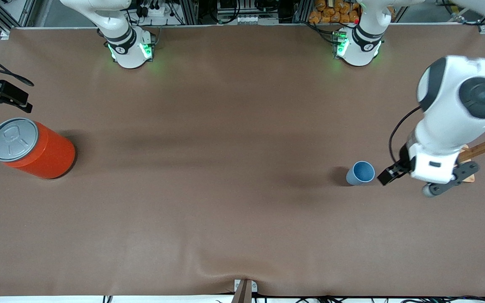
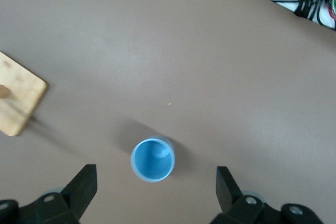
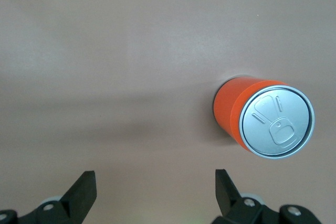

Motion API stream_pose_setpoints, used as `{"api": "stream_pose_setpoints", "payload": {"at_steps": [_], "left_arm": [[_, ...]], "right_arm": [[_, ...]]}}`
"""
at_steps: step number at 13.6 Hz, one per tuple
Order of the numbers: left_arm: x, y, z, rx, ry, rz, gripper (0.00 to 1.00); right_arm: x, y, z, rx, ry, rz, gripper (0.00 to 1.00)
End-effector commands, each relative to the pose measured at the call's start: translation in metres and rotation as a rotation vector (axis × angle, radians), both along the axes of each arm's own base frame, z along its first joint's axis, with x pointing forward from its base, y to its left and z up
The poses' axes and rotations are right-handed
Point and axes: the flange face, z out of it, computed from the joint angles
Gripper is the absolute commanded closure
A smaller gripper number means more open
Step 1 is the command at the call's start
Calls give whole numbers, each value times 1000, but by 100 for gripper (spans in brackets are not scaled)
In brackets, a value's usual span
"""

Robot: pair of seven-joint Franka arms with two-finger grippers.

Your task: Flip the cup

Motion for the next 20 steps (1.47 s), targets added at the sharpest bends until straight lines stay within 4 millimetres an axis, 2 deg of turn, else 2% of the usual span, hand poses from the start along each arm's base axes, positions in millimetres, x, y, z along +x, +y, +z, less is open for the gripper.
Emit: {"api": "stream_pose_setpoints", "payload": {"at_steps": [1,3,5,8,11,13,16,20], "left_arm": [[-14,38,39,1,24,-87,0],[-26,65,58,-28,54,-162,0],[-44,77,72,-40,109,-209,0],[-73,75,88,-29,157,-237,0],[-99,69,103,-66,134,-233,0],[-115,65,116,-55,104,-236,0],[-138,59,123,-38,86,-242,0],[-140,58,130,-39,73,-253,0]], "right_arm": [[-2,-2,1,-6,-2,-17,0],[-2,-2,0,-9,5,-18,0],[-3,-3,3,-9,2,-21,0],[-3,1,0,-12,11,-12,0],[-2,1,0,-15,8,-12,0],[-2,9,0,-18,6,3,0],[-2,7,-1,-19,9,-2,0],[-2,0,0,-16,8,-14,0]]}}
